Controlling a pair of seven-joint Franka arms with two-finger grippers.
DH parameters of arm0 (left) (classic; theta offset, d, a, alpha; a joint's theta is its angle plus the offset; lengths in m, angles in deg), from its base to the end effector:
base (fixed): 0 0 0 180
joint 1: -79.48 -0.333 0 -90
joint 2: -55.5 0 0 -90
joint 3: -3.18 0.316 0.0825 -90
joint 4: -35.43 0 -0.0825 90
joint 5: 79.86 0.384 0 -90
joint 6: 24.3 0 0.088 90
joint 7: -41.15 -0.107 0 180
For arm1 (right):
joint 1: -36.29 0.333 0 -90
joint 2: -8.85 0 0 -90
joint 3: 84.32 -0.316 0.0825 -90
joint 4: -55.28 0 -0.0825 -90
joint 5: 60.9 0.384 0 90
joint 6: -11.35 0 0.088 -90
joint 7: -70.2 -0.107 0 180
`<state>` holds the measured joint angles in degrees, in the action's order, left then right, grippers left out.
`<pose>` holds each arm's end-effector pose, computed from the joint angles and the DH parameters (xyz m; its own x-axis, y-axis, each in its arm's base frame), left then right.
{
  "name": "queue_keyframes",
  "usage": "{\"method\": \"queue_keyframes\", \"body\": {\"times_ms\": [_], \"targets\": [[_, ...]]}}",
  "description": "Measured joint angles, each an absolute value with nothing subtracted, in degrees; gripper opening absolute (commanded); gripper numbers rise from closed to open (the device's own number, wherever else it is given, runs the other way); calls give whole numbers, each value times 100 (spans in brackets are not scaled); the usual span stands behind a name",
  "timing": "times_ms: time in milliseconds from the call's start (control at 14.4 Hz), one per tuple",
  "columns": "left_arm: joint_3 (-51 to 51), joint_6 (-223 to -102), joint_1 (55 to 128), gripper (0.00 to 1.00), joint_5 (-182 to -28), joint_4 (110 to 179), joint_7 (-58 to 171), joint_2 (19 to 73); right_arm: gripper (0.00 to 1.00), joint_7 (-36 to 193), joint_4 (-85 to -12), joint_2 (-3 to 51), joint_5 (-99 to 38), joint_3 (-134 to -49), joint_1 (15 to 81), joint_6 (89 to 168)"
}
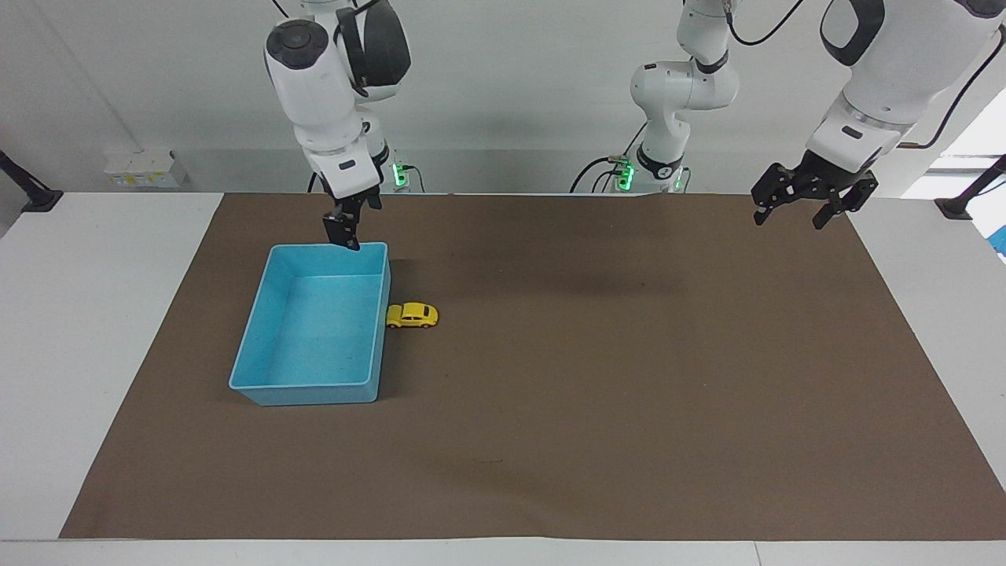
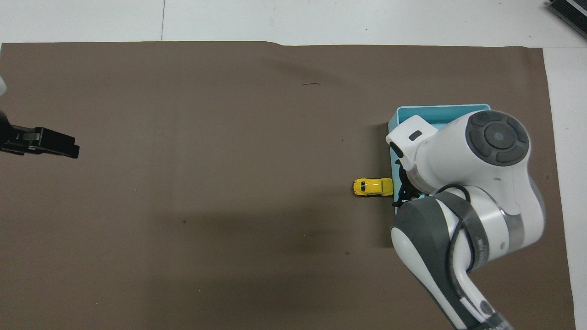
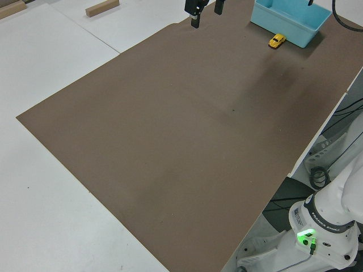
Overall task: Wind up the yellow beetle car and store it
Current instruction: 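Reach the right gripper down to the car beside the blue box, then grasp the yellow car with the right gripper and lift it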
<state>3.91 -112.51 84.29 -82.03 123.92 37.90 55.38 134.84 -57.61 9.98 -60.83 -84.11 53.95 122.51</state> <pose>0.5506 -0.0434 0.6331 0.9917 -0.1287 -0.0048 -0.1284 -0.9910 0.0382 0.5300 0.1667 0.4551 0.1376 0.9903 -0.0204 0.9893 -0.1384 -0.0455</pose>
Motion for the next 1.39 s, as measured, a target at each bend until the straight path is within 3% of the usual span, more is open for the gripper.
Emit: {"method": "queue_keyframes", "body": {"times_ms": [974, 1253, 1392], "targets": [[391, -11246, 8429, 100, -8203, 12392, 3790, 5538, 100, 13822, -6801, 1809, -6092, -8400, 5439, 14477], [391, -11246, 8429, 100, -8203, 12392, 3790, 5538, 60, 13824, -6856, 2091, -6093, -8404, 5578, 14790], [391, -11245, 8429, 100, -8203, 12392, 3790, 5538, 24, 13824, -6855, 2094, -6093, -8404, 5601, 14790]]}}
